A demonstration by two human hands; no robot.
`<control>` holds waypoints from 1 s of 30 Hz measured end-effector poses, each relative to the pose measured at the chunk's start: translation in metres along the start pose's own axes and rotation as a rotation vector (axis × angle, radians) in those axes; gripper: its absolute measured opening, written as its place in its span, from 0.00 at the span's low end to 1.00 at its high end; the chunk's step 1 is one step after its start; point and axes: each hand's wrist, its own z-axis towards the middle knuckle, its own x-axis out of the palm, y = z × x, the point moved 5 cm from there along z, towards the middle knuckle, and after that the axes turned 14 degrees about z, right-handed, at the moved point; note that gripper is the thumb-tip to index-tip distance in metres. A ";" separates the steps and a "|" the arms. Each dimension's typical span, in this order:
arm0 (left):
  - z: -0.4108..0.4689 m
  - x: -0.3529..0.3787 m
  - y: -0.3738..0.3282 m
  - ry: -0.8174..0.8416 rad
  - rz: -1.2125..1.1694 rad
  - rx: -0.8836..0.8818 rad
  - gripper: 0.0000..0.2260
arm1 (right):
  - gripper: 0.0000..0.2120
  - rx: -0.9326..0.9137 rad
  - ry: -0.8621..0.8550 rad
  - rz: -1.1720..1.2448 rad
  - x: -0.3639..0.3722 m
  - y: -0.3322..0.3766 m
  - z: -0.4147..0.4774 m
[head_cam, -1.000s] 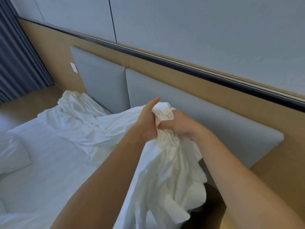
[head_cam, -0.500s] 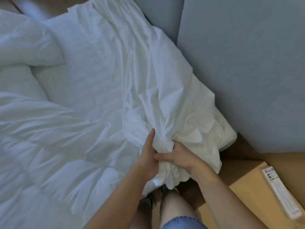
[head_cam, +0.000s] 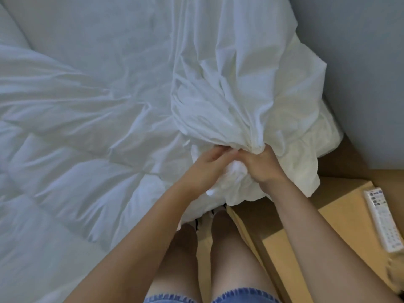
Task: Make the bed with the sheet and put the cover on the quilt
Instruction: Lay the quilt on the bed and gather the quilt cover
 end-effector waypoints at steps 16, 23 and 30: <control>0.023 -0.085 0.037 -0.506 0.983 -0.069 0.18 | 0.08 -0.079 -0.103 -0.042 -0.011 0.018 -0.002; -0.048 -0.091 -0.103 -0.691 0.600 0.254 0.15 | 0.06 -0.244 -0.204 -0.180 -0.038 0.084 -0.018; -0.043 -0.029 -0.251 -0.530 0.687 0.526 0.26 | 0.07 -0.336 -0.187 -0.100 -0.069 0.162 -0.026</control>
